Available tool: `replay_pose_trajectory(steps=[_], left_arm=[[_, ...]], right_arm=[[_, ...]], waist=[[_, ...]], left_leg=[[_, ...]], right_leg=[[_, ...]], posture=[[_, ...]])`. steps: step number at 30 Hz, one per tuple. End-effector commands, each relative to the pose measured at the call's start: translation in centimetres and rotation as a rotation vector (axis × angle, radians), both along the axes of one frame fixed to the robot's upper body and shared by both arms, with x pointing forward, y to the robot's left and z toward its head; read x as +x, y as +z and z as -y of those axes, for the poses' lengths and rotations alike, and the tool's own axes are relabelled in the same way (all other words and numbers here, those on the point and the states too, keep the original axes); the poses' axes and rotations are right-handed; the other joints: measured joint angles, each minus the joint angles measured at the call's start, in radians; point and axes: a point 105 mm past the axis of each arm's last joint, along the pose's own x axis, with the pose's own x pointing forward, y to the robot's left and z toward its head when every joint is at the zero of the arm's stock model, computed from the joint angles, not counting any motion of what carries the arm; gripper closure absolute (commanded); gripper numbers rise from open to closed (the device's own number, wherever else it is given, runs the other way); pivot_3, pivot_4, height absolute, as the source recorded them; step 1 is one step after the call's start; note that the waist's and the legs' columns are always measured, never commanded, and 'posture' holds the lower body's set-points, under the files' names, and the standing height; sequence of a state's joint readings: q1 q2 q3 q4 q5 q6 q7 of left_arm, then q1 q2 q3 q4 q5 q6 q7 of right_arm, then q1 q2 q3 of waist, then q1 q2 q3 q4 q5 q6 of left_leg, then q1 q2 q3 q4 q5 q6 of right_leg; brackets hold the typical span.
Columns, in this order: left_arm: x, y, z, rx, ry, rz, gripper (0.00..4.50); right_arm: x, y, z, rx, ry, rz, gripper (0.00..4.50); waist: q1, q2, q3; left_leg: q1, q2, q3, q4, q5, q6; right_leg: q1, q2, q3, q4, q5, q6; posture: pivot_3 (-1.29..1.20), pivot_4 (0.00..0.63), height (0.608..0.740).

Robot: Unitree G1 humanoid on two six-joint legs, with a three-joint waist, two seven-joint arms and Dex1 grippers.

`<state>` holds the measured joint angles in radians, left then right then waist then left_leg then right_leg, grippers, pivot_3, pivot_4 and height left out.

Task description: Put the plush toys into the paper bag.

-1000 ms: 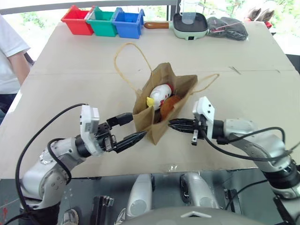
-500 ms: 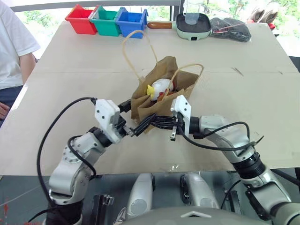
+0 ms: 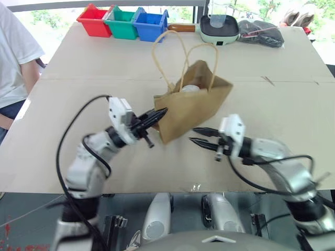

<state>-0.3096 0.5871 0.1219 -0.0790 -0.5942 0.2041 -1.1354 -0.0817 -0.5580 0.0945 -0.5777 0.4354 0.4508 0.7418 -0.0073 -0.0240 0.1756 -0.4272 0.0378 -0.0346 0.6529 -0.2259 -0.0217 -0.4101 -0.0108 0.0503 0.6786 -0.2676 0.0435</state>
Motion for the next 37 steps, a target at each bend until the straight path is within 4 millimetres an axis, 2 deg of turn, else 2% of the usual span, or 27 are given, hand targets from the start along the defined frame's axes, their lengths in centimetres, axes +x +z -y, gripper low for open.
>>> replay_pose_trajectory(steps=[1, 4, 6, 9, 10, 11, 12, 15, 18, 23, 26, 28, 30, 33, 37], left_arm=[[1.0, 1.2, -1.6, 0.074, -0.231, 0.036, 4.50], [3.4, 1.7, -1.6, 0.134, -0.299, 0.050, 4.50], [5.2, 1.3, -1.2, 0.191, -0.279, 0.050, 4.50], [6.4, 1.0, -0.8, 0.213, -0.265, 0.031, 4.50], [6.7, 0.7, -0.7, 0.225, -0.257, 0.021, 3.59], [7.0, 0.8, -0.7, 0.204, -0.246, 0.011, 3.05], [7.1, 0.8, -0.6, 0.194, -0.242, 0.005, 2.99], [7.0, 1.1, -1.3, 0.149, -0.220, -0.023, 1.49], [6.1, 1.5, -2.5, 0.103, -0.163, -0.049, 0.30], [1.2, 1.8, -5.5, 0.022, 0.034, -0.150, 0.30], [-1.5, 1.0, -6.7, 0.029, 0.145, -0.205, 0.30], [-3.7, -0.2, -7.1, 0.048, 0.232, -0.251, 0.30], [-5.8, -1.5, -7.0, 0.079, 0.280, -0.289, 0.30], [-7.4, -3.2, -7.3, 0.111, 0.355, -0.325, 0.30], [-7.8, -4.0, -7.8, 0.073, 0.396, -0.359, 0.30]], right_arm=[[-1.9, 2.2, 3.1, -0.028, -0.076, 0.057, 1.20], [-2.7, 2.1, 6.1, -0.089, -0.166, 0.041, 0.02], [-2.6, 2.4, 7.4, -0.120, -0.215, 0.056, 0.02], [-2.3, 2.8, 8.3, -0.132, -0.232, 0.068, 0.02], [-2.0, 3.0, 8.6, -0.139, -0.231, 0.072, 0.00], [-1.7, 3.1, 8.7, -0.146, -0.227, 0.077, 0.00], [-1.4, 3.1, 8.8, -0.149, -0.221, 0.079, 0.00], [-1.1, 3.5, 8.9, -0.138, -0.199, 0.079, 0.00], [-1.0, 3.8, 9.3, -0.129, -0.191, 0.075, 0.00], [-1.8, 3.9, 11.1, -0.135, -0.190, 0.027, 0.00], [-2.4, 3.8, 12.5, -0.151, -0.221, 0.004, 0.00], [-2.9, 3.7, 13.5, -0.167, -0.250, 0.004, 0.00], [-3.2, 3.6, 14.2, -0.186, -0.270, -0.004, 0.00], [-3.5, 3.1, 14.9, -0.200, -0.295, -0.025, 0.00], [-3.7, 2.3, 15.2, -0.199, -0.326, -0.049, 0.00]], waist=[[-0.004, 0.000, 0.000], [-0.003, -0.001, -0.001], [-0.008, -0.001, -0.001], [-0.015, -0.001, -0.001], [-0.018, -0.001, -0.001], [-0.023, -0.001, -0.001], [-0.024, -0.001, -0.001], [-0.025, -0.002, -0.001], [-0.028, -0.001, -0.001], [-0.039, 0.000, -0.001], [-0.022, 0.000, -0.001], [-0.007, 0.000, -0.001], [-0.002, 0.000, 0.000], [0.001, 0.000, -0.001], [0.001, 0.000, -0.003]], left_leg=[[0.001, 0.000, 0.000, 0.000, 0.000, 0.000], [0.001, 0.000, 0.000, 0.000, 0.000, 0.000], [0.001, 0.000, 0.001, 0.001, 0.000, 0.000], [0.002, 0.000, 0.002, 0.001, 0.000, 0.000], [0.002, 0.000, 0.002, 0.001, 0.000, 0.000], [0.001, 0.000, 0.001, 0.000, 0.000, 0.000], [0.001, 0.001, 0.000, 0.000, 0.000, 0.000], [0.000, 0.001, 0.000, 0.001, 0.000, 0.000], [0.000, 0.001, 0.000, 0.001, 0.000, 0.000], [0.002, 0.003, 0.000, -0.001, 0.000, 0.000], [0.002, 0.005, -0.001, -0.001, 0.000, 0.000], [0.004, 0.003, -0.001, -0.001, 0.000, 0.000], [0.011, 0.002, 0.001, -0.001, 0.000, 0.000], [0.015, 0.002, 0.002, -0.001, 0.000, 0.001], [0.016, 0.001, 0.003, 0.000, 0.000, 0.001]], right_leg=[[0.000, 0.000, 0.000, 0.000, 0.000, 0.000], [0.001, 0.001, 0.000, 0.000, 0.000, 0.000], [0.001, 0.001, 0.002, -0.001, 0.000, 0.000], [0.001, 0.001, 0.003, 0.000, 0.000, 0.001], [0.001, 0.001, 0.003, 0.000, 0.000, 0.001], [0.001, 0.002, 0.003, 0.000, 0.000, 0.000], [0.001, 0.002, 0.002, 0.000, 0.000, 0.000], [0.001, 0.002, 0.002, 0.000, 0.000, 0.000], [0.001, 0.002, 0.002, 0.000, 0.000, 0.000], [0.001, 0.000, 0.004, 0.000, 0.000, 0.000], [0.001, -0.001, 0.001, 0.000, 0.000, 0.000], [0.003, -0.002, 0.001, 0.001, 0.000, 0.000], [0.011, -0.005, 0.001, -0.002, -0.001, 0.001], [0.015, -0.006, 0.002, -0.005, -0.006, 0.002], [0.016, -0.004, 0.002, -0.004, -0.006, 0.002]], posture=[[0.00, 0.150, 0.740], [0.00, 0.150, 0.740], [0.00, 0.150, 0.740], [0.00, 0.150, 0.740], [0.00, 0.150, 0.740], [0.00, 0.150, 0.740], [0.00, 0.150, 0.740], [0.00, 0.150, 0.740], [0.00, 0.150, 0.740], [0.00, 0.150, 0.740], [0.00, 0.150, 0.740], [0.00, 0.150, 0.740], [0.00, 0.150, 0.740], [0.00, 0.150, 0.740], [0.00, 0.150, 0.740]])
